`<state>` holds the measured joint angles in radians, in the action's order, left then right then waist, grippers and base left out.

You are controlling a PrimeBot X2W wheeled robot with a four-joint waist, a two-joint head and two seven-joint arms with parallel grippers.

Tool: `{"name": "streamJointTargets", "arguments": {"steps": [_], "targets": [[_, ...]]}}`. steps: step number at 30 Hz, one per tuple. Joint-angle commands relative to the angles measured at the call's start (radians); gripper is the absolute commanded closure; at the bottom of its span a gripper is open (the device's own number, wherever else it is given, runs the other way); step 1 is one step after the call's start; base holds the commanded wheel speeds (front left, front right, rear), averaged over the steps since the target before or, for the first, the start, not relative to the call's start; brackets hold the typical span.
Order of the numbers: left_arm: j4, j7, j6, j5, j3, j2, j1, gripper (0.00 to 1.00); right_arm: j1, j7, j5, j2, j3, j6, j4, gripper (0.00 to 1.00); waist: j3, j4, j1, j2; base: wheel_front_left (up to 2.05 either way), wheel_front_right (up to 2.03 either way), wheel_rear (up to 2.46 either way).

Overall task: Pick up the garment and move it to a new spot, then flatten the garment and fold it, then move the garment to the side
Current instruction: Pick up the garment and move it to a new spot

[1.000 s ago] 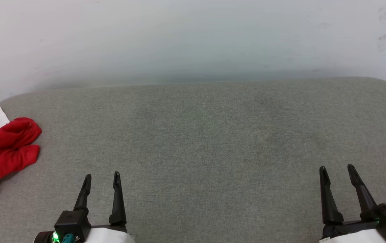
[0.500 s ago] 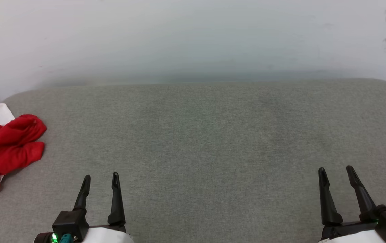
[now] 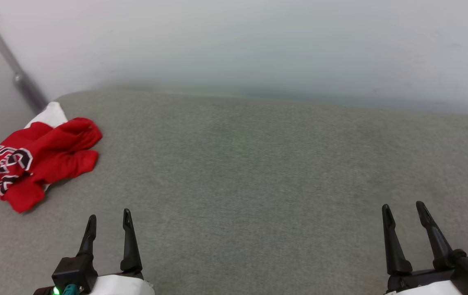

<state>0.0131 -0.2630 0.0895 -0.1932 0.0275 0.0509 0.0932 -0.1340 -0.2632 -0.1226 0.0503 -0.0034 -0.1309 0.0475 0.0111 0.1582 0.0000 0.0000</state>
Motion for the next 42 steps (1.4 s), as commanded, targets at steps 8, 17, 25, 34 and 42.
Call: {"name": "streamJointTargets", "arguments": {"steps": [8, 17, 25, 34, 42], "targets": [[0.003, -0.003, 0.018, 0.019, -0.019, -0.001, 0.003, 0.0, -0.012, -0.002, 0.013, 0.0, 0.006, 0.0, 0.005, 0.0, -0.003, 0.147, 0.0, 0.0, 0.0, 0.0, 0.0], [-0.003, -0.003, 0.047, 0.025, -0.05, -0.001, 0.016, 0.0, -0.007, -0.002, 0.022, 0.0, 0.019, 0.0, 0.0, 0.0, -0.006, 0.262, 0.0, 0.0, 0.0, 0.0, 0.0], [-0.019, -0.003, 0.069, 0.021, -0.067, -0.001, 0.026, 0.0, -0.003, -0.002, 0.031, 0.0, 0.033, 0.0, -0.001, 0.0, 0.006, 0.352, 0.0, 0.0, 0.0, 0.0, 0.0], [-0.032, -0.003, 0.071, -0.006, -0.089, -0.001, 0.037, 0.0, 0.024, -0.002, 0.043, 0.0, 0.047, 0.0, -0.011, 0.0, 0.019, 0.357, 0.0, 0.0, 0.0, 0.0, 0.0], [0.014, -0.003, -0.043, 0.032, -0.16, 0.032, -0.104, 0.0, 0.012, -0.002, 0.063, 0.0, 0.021, 0.0, 0.007, 0.0, 0.054, 0.333, 0.0, 0.0, 0.0, 0.0, 0.0]]}}
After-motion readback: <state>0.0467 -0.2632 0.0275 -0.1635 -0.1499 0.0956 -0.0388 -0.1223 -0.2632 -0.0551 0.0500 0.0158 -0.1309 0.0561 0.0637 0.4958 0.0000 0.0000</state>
